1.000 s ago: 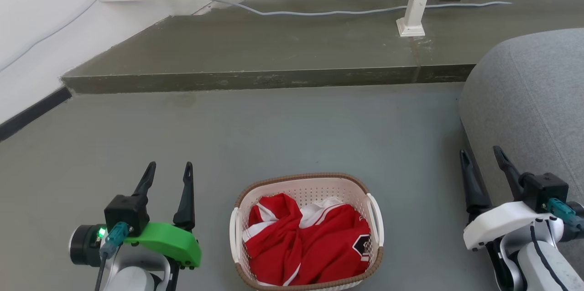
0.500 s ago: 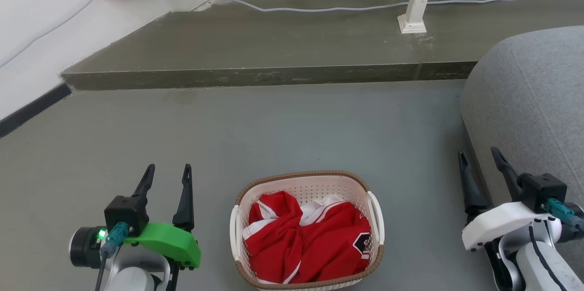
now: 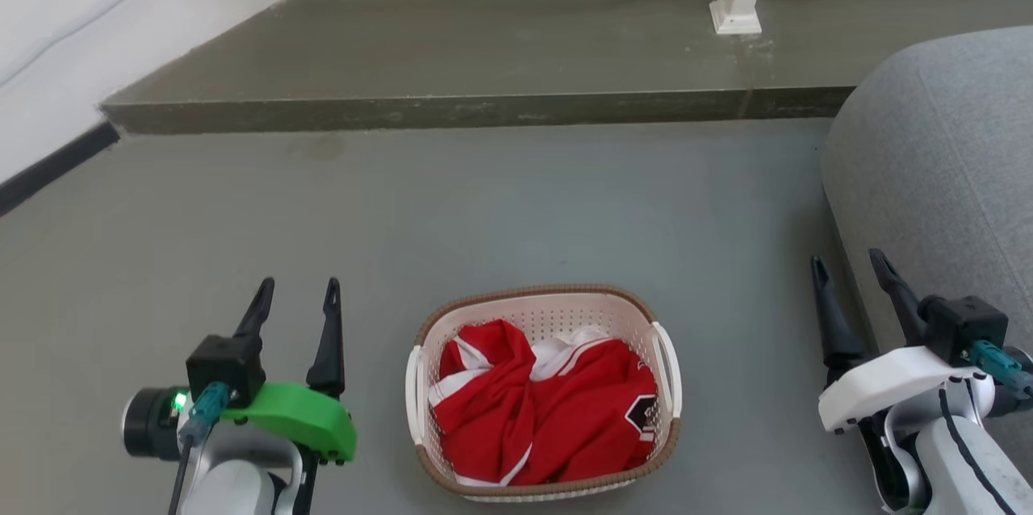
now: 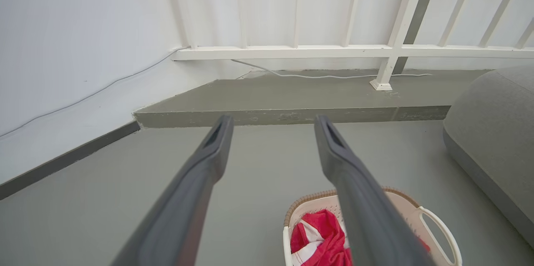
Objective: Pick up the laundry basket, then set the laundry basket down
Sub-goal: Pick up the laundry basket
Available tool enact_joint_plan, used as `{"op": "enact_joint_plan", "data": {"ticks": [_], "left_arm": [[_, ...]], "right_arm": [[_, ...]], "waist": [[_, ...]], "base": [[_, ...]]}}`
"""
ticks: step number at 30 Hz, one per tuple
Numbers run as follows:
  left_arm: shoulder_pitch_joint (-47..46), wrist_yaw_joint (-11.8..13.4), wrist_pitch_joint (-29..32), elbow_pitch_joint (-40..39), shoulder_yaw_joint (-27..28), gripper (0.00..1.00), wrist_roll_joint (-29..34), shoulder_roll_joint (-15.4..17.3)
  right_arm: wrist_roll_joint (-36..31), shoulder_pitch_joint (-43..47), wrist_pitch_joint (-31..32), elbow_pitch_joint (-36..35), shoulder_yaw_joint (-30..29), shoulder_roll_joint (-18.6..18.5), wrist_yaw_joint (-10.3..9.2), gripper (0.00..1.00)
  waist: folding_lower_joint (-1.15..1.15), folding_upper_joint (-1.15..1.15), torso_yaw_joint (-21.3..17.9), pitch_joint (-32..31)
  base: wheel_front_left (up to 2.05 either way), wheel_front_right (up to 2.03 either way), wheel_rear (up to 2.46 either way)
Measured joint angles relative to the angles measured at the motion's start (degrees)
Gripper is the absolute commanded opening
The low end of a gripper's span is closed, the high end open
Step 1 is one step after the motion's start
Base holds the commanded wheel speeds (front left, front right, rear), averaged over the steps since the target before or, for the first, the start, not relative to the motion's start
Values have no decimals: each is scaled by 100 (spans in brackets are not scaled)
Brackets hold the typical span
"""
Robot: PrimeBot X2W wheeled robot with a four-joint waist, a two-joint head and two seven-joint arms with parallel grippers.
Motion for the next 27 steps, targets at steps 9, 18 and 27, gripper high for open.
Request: {"op": "enact_joint_plan", "data": {"ticks": [9,18,27], "left_arm": [[-287,0,18,-141,-115,100,147,-24],[-465,0,122,-58,-159,100,151,-73],[-892,-58,358,181,-302,100,151,-133]], "right_arm": [[182,-62,-1,1,-38,-3,101,100],[181,-321,1,26,24,-10,202,100],[181,-728,22,210,137,-12,350,100]], "waist": [[0,0,8,492],[0,0,5,1085],[0,0,-25,1799]], "base": [[0,0,0],[0,0,0],[0,0,0]]}}
